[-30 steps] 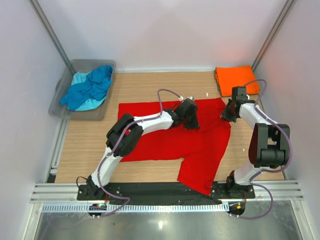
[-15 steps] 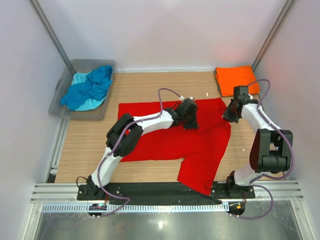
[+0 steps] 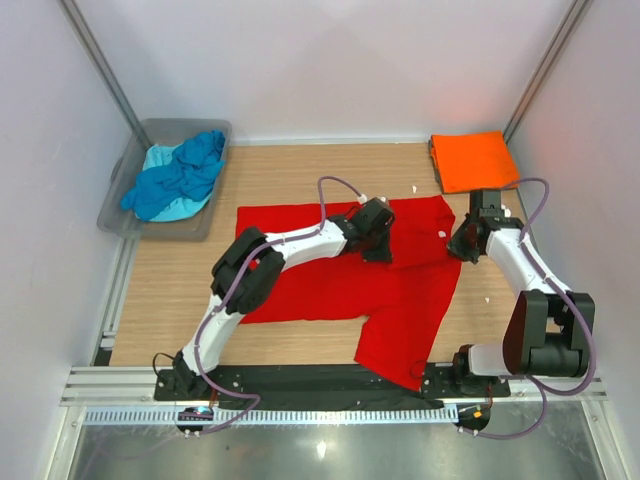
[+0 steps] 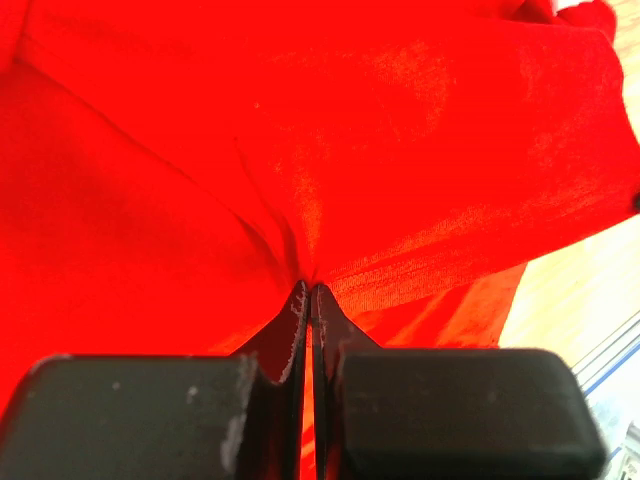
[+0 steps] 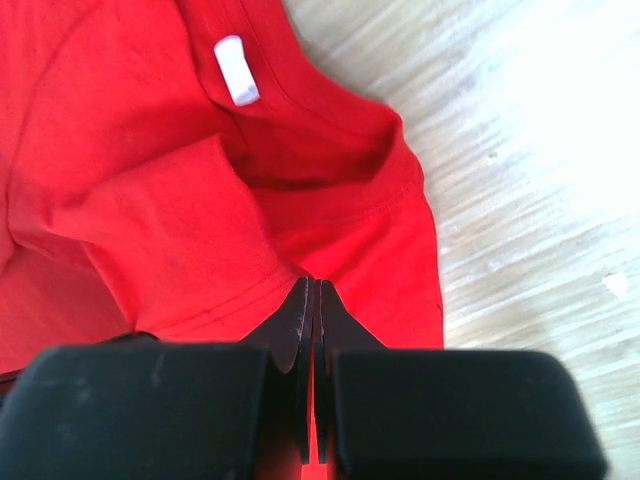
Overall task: Fold and stack the t-shirts
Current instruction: Fold the tshirt
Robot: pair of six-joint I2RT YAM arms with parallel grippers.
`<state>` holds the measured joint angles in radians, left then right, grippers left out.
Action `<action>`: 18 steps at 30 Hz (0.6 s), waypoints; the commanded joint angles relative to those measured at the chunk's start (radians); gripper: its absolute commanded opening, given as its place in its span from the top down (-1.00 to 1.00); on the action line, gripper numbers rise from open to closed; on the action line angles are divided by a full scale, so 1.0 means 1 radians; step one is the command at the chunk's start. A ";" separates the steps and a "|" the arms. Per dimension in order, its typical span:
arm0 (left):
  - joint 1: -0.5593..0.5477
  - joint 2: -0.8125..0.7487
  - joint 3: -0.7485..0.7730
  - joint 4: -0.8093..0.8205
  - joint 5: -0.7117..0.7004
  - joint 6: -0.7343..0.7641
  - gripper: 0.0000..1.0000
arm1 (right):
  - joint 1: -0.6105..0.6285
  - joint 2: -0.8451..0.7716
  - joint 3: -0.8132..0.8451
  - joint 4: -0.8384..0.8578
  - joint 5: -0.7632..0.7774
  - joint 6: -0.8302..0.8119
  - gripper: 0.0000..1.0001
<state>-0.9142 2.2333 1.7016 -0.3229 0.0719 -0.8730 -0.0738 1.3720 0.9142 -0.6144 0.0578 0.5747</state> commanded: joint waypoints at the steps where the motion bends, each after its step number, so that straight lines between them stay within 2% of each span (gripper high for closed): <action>1: -0.003 -0.086 0.043 -0.047 -0.020 0.040 1.00 | 0.008 -0.060 -0.015 0.016 0.005 0.022 0.98; 18: -0.011 -0.119 0.069 -0.182 -0.066 0.089 1.00 | 0.012 -0.132 -0.092 0.010 0.005 0.020 0.98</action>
<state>-0.9169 2.1899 1.7382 -0.4572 0.0433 -0.8192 -0.0620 1.2835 0.8246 -0.6151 0.0456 0.5861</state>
